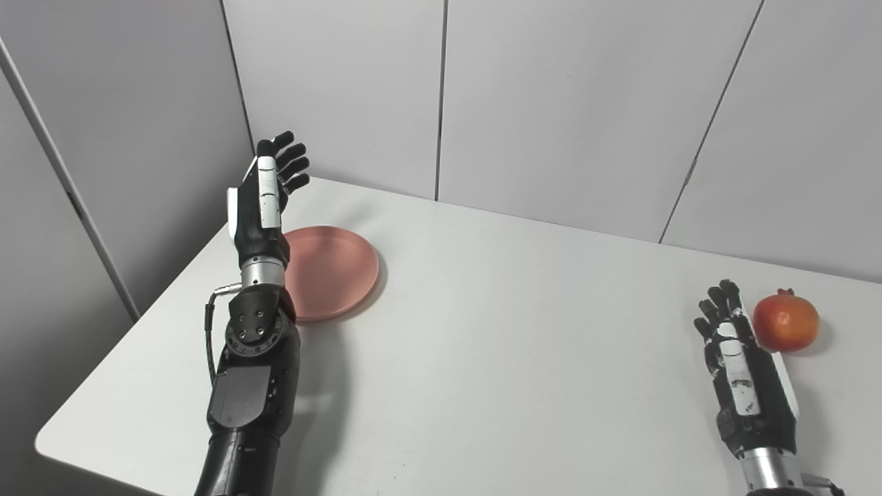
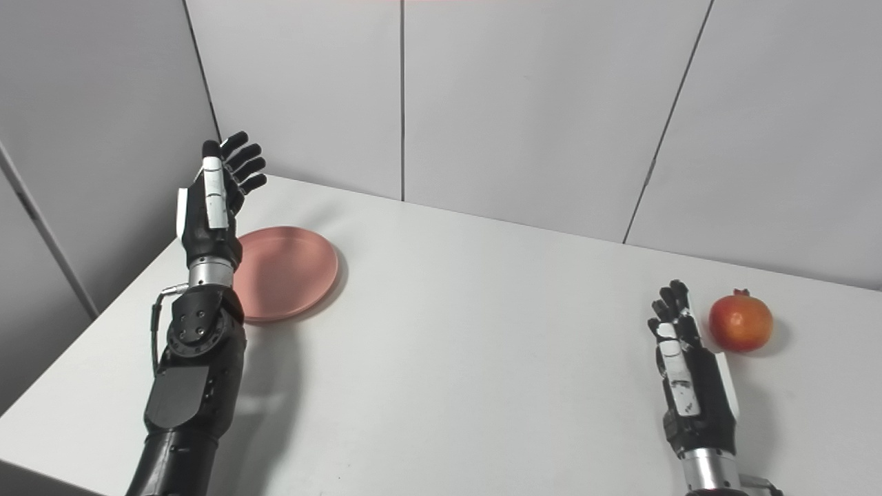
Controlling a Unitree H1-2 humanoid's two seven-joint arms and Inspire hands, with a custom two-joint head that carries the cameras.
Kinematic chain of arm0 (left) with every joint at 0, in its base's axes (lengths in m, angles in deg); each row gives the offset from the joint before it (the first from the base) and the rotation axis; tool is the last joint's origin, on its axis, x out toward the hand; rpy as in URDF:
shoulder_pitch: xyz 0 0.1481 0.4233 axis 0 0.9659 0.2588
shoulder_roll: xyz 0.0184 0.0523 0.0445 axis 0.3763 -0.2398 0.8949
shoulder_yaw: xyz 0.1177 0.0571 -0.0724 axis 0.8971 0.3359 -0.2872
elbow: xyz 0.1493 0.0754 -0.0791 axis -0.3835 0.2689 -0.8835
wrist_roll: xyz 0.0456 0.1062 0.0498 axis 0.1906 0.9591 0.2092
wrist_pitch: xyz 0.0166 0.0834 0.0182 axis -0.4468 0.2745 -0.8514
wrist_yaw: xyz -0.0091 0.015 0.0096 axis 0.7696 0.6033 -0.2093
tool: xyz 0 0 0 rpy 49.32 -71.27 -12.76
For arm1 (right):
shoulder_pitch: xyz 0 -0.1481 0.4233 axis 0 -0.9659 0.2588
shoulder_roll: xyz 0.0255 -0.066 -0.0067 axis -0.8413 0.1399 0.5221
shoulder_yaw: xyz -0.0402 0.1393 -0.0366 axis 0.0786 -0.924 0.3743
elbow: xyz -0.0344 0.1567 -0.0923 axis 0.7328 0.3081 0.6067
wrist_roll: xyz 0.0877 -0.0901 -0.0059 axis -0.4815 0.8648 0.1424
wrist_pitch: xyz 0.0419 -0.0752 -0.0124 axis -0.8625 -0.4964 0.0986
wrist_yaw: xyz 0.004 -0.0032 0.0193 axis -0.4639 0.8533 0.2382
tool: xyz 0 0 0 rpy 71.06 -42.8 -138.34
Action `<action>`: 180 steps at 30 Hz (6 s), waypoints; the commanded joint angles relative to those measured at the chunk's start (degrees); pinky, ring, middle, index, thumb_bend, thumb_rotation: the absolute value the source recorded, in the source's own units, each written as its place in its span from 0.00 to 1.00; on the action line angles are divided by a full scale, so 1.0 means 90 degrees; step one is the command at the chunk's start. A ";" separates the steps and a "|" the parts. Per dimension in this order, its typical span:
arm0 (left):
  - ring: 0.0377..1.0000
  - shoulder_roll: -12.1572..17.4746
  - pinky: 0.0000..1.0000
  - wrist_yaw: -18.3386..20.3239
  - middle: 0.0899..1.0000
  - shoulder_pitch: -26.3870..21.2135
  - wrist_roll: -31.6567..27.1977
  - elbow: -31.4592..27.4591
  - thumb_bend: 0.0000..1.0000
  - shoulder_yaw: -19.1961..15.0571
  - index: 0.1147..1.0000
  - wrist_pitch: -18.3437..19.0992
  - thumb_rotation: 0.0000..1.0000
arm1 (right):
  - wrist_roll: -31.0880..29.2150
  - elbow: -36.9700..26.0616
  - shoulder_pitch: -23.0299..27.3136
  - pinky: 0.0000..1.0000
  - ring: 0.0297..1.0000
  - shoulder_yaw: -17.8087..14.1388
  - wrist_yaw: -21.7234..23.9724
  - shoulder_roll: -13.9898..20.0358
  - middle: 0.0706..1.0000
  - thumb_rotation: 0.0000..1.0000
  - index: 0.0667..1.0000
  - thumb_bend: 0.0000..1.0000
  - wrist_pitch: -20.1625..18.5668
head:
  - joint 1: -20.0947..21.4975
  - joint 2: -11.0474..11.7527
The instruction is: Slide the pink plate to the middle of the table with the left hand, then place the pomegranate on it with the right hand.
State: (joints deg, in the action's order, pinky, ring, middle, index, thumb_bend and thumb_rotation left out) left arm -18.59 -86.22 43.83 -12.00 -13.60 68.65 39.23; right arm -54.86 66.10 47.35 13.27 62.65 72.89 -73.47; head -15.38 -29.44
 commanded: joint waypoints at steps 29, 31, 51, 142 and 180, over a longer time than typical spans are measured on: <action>0.81 0.1117 0.78 0.0701 0.79 -0.0121 -0.0066 0.1471 0.83 0.0103 0.78 -0.0339 1.00 | -0.0014 -0.0099 0.0014 1.00 1.00 -0.0032 0.0088 0.0099 1.00 0.85 1.00 0.69 0.0174 | -0.0174 -0.0030; 0.80 0.1132 0.77 0.0686 0.79 -0.0141 -0.0066 0.1580 0.83 0.0107 0.78 -0.0383 1.00 | 0.0024 -0.0068 0.0024 1.00 1.00 -0.0026 0.0076 0.0097 1.00 0.86 1.00 0.68 0.0252 | -0.0180 -0.0028; 0.79 0.1126 0.76 0.0487 0.77 -0.0110 0.0046 0.1412 0.82 0.0035 0.75 -0.0483 1.00 | 0.0039 -0.0115 -0.0023 1.00 1.00 -0.0024 0.0075 0.0108 1.00 0.87 1.00 0.67 0.0277 | -0.0247 -0.0047; 0.97 0.0235 0.99 0.2149 0.96 -0.0110 -0.0532 0.1187 0.80 0.1337 0.94 0.0597 1.00 | -0.0048 -0.0376 -0.0056 1.00 1.00 -0.0021 0.0031 -0.0024 1.00 0.83 1.00 0.69 -0.0061 | 0.0131 -0.0223; 1.00 -0.0308 1.00 0.2200 1.00 0.0245 -0.0075 0.0004 0.77 0.1955 1.00 0.1579 1.00 | 0.0765 -0.0578 -0.0028 1.00 1.00 0.0192 -0.0573 -0.0485 1.00 0.84 1.00 0.71 -0.0269 | 0.2082 -0.0604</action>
State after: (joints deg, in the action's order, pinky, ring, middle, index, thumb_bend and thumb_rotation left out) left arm -21.23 -66.55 47.43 -12.97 -11.35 85.55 52.79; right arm -47.98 61.69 45.19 14.92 57.98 69.29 -76.19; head 3.42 -34.89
